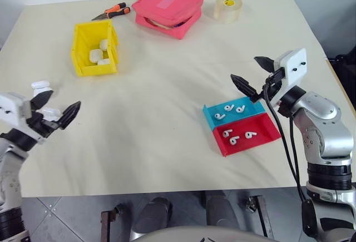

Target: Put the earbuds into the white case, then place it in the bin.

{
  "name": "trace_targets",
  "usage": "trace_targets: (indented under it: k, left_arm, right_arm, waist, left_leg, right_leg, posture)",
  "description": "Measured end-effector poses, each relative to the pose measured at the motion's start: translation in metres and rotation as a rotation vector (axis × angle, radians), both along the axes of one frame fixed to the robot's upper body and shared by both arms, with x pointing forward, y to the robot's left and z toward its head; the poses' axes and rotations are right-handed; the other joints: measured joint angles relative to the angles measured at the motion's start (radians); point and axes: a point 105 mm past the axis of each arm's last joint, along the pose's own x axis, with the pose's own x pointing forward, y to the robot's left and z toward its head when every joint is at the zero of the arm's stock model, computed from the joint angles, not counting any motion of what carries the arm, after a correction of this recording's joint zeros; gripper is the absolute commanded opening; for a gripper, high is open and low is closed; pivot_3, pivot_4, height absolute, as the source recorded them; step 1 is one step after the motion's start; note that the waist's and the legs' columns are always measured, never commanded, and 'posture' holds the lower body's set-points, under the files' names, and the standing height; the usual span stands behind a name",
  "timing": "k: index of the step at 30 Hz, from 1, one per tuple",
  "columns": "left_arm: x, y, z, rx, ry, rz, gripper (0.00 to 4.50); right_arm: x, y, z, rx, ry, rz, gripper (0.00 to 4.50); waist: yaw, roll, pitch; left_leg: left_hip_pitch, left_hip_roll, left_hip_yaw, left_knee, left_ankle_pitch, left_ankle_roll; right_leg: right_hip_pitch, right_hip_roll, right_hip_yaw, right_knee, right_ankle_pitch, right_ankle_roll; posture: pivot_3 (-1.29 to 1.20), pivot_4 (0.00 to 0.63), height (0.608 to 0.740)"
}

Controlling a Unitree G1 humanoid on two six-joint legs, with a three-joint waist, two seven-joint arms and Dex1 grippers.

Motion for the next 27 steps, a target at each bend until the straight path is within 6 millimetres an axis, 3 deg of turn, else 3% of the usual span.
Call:
trace_targets:
  k: [8,16,21,27]
  left_arm:
    - [-0.053,0.04,-0.013,-0.01,0.127,0.112,4.5]
    - [-0.078,0.046,-0.011,-0.001,0.162,0.138,4.5]
    - [-0.074,0.045,-0.01,0.007,0.143,0.147,4.5]
    - [-0.038,0.055,-0.008,0.065,0.214,0.191,4.5]
  right_arm:
    - [-0.023,0.011,-0.006,-0.07,0.049,0.255,4.45]
    - [-0.02,0.016,-0.003,-0.08,0.041,0.327,4.45]
    - [-0.024,0.018,-0.004,-0.098,0.042,0.389,4.45]
    - [-0.026,0.02,-0.001,-0.115,0.036,0.421,4.45]
  waist:
    - [0.005,-0.004,0.001]
    - [0.007,-0.005,0.0]
    - [0.008,-0.006,0.0]
    - [0.007,-0.007,0.0]
  left_leg:
    - [0.001,0.0,0.005,0.0,-0.002,0.002]
    - [0.001,0.002,0.006,0.0,-0.003,0.002]
    - [0.001,0.002,0.006,0.0,-0.003,0.002]
    - [0.002,0.005,0.008,0.0,-0.004,0.0]
  right_leg:
    - [0.0,0.0,-0.001,-0.001,0.001,-0.001]
    - [0.0,0.001,0.0,-0.001,0.001,-0.001]
    - [0.0,0.001,0.0,-0.001,0.001,-0.001]
    - [0.0,0.006,0.0,-0.001,0.003,-0.004]
  posture:
    - [0.0,0.15,0.74]
    - [0.0,0.15,0.74]
    - [0.0,0.15,0.74]
    - [0.0,0.15,0.74]
